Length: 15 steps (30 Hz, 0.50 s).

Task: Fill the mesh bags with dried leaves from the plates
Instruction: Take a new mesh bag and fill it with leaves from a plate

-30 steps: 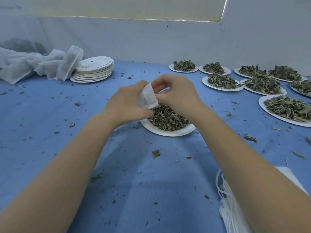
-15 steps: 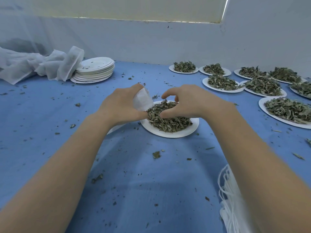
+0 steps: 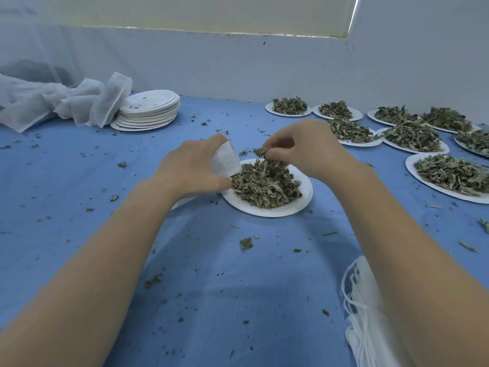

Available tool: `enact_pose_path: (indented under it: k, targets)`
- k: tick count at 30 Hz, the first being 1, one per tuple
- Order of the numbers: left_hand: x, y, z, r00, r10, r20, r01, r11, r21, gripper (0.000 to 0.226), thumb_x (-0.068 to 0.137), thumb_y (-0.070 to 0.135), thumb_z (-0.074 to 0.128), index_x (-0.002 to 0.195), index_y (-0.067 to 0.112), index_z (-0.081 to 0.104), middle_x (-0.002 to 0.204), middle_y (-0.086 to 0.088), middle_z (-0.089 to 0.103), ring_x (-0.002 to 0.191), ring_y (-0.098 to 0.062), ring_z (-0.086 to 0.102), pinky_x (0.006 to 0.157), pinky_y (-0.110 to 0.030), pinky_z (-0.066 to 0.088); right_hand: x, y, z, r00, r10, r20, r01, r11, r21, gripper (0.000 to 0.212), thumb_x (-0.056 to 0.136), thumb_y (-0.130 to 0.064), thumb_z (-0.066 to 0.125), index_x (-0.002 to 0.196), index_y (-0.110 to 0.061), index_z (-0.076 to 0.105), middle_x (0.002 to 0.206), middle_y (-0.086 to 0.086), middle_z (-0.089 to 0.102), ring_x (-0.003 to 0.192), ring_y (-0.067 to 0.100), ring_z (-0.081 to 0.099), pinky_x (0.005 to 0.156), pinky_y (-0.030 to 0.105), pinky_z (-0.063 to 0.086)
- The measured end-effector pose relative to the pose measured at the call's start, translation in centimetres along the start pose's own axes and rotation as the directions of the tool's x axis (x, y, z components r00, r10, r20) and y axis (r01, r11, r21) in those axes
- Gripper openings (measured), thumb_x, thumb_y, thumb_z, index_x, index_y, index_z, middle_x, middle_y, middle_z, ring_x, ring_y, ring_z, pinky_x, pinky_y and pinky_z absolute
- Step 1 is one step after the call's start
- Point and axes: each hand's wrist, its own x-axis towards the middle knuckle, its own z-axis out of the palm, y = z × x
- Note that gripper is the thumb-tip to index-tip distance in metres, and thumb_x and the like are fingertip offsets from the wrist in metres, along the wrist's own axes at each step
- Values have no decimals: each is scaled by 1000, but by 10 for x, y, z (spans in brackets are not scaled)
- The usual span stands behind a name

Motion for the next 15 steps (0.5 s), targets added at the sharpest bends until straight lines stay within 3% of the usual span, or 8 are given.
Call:
enact_pose_path:
  k: [5,9,15]
  targets:
    - [0,2,1,1000,1,-10,0,1000,18,58,67,31,68,120,30,46,97,1,56,91,-22,48,71,-32,42,-1,-7,-4,994,-89,-58,94,991,92,16,82,-17,70,96,-23,74,70,-14,62,64,-4,55,74,8,42]
    - [0,7,5,1000,8,-27,-7,1000,18,50,68,34,70,114,31,48,93,1,58,89,-23,51,74,-36,47,-2,-19,6,983,-184,18,183,983,27,17,82,-16,69,97,-23,74,91,-1,68,74,7,53,78,20,43]
    - [-1,12,10,996,14,-92,-26,991,-130,47,62,38,69,106,33,53,81,3,58,81,-22,53,69,-33,47,-3,-25,21,985,-171,-7,170,981,89,18,79,-9,67,90,-21,76,86,9,70,80,23,60,71,26,42]
